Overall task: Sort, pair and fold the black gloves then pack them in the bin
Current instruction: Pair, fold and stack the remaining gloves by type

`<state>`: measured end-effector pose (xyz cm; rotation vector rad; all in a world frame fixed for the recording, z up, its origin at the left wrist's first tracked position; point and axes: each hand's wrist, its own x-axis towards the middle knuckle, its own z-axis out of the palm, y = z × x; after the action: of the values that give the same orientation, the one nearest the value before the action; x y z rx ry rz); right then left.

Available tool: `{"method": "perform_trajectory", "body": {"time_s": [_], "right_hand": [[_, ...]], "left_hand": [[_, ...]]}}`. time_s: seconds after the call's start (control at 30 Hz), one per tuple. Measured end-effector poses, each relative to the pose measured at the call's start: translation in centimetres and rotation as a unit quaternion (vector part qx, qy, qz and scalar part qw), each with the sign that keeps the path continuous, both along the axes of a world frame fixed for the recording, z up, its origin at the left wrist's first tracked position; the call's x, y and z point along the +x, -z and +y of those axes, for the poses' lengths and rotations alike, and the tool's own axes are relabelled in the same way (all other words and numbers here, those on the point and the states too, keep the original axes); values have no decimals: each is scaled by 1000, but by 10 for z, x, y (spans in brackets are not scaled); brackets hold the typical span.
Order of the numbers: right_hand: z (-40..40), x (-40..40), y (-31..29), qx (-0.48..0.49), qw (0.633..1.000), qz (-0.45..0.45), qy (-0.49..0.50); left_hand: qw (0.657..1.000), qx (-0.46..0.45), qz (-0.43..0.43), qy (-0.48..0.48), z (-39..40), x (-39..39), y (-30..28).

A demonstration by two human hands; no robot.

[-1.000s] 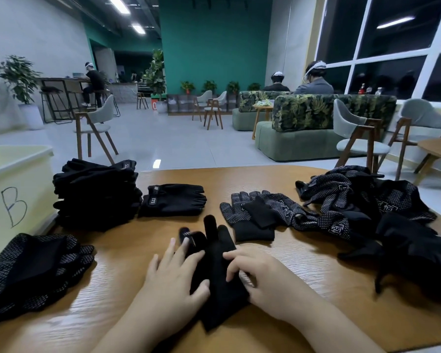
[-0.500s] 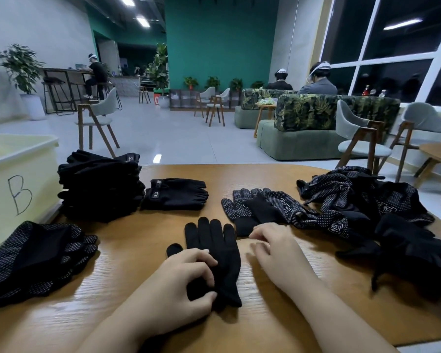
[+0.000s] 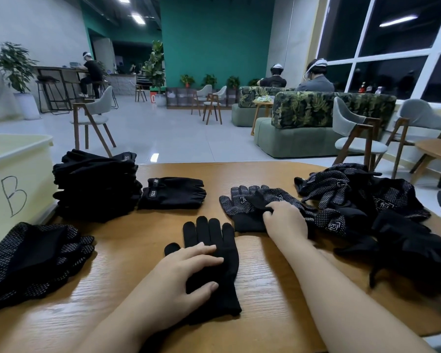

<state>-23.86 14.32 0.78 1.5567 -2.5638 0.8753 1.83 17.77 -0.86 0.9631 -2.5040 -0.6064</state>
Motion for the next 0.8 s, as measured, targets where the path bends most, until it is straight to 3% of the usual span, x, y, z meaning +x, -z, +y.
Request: {"method": "perform_trajectory", "body": {"time_s": [0.17, 0.3, 0.5, 0.63, 0.8], "right_hand": [[5, -5, 3, -223, 968, -105, -52], [13, 4, -3, -287, 927, -219, -103], [28, 26, -13, -341, 885, -219, -227], [37, 47, -12, -325, 862, -218, -323], [41, 68, -6, -279, 839, -196, -425]], "left_hand": [[990, -38, -135, -5, 1, -7, 0], [988, -39, -148, -8, 2, -8, -1], [998, -12, 45, -48, -3, -1, 2], [975, -10, 204, -92, -1, -4, -8], [942, 40, 325, -71, -16, -18, -28]]}}
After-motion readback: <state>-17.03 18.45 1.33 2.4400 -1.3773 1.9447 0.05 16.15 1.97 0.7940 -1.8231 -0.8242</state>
